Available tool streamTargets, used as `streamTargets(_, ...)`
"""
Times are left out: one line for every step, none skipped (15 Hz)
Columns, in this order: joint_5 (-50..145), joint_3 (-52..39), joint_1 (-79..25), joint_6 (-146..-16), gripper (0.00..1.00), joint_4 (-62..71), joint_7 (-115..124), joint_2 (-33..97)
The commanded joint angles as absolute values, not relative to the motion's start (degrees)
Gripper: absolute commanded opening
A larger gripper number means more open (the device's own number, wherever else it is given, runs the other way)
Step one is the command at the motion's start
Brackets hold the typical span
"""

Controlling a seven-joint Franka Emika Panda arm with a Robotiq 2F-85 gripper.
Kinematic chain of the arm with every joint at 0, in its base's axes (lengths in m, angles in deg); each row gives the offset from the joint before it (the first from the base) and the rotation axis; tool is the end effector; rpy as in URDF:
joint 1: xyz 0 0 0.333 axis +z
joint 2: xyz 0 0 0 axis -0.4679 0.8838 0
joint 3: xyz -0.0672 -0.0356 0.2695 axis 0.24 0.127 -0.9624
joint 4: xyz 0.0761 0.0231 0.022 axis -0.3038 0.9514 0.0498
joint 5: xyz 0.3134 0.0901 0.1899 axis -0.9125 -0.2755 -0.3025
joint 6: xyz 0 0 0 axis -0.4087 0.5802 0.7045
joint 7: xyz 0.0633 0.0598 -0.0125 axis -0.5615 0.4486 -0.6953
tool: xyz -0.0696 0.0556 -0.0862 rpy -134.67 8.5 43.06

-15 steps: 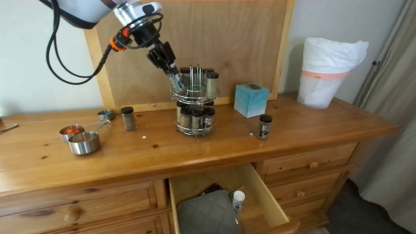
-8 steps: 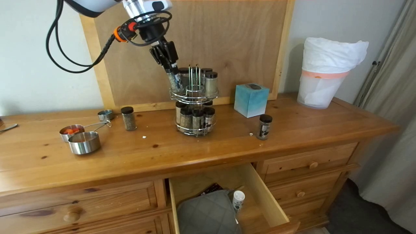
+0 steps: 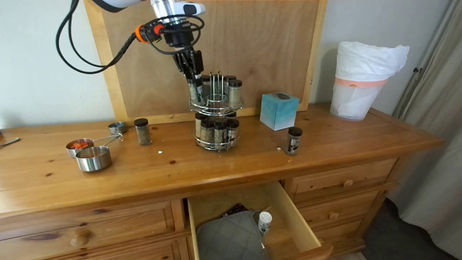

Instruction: Straighten up the tilting container on the seasoning rack

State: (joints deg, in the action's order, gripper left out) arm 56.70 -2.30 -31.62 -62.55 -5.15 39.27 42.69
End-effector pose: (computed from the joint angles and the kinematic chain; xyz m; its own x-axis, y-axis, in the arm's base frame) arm 0.6609 -0.1417 0.3904 0.6871 -0.6860 0.2395 -0.7235 -0.6761 0.1394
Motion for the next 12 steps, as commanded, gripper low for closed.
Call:
streamTargets(53.67, -1.97, -31.87, -60.66, 0.76, -6.46, 36.72, 42.39)
streamTargets(53.7, -1.87, -31.77, -60.68, 0.81, -6.43, 36.52, 42.25)
streamTargets(53.86, -1.82, -31.67, -60.66, 0.87, -6.46, 36.28, 42.1)
streamTargets(54.25, -1.69, -31.52, -60.68, 0.95, -6.6, 36.28, 42.04)
streamTargets(54.58, -1.58, -31.4, -60.78, 0.99, -6.61, 36.19, 41.87)
streamTargets(54.46, -1.64, -31.42, -60.65, 1.0, -6.6, 35.88, 41.65)
streamTargets(54.6, -1.63, -31.34, -60.75, 1.0, -6.47, 35.69, 41.33)
streamTargets(54.68, -1.65, -31.26, -60.54, 1.0, -6.4, 35.41, 41.0)
streamTargets(54.79, -1.68, -31.15, -60.27, 1.0, -6.27, 35.08, 40.63)
streamTargets(55.02, -1.8, -30.98, -59.73, 1.0, -5.88, 34.27, 39.96)
streamTargets(55.12, -1.97, -30.87, -59.11, 1.0, -5.55, 33.05, 39.35)
streamTargets(56.13, -1.9, -30.35, -57.88, 1.0, -5.1, 31.91, 38.55)
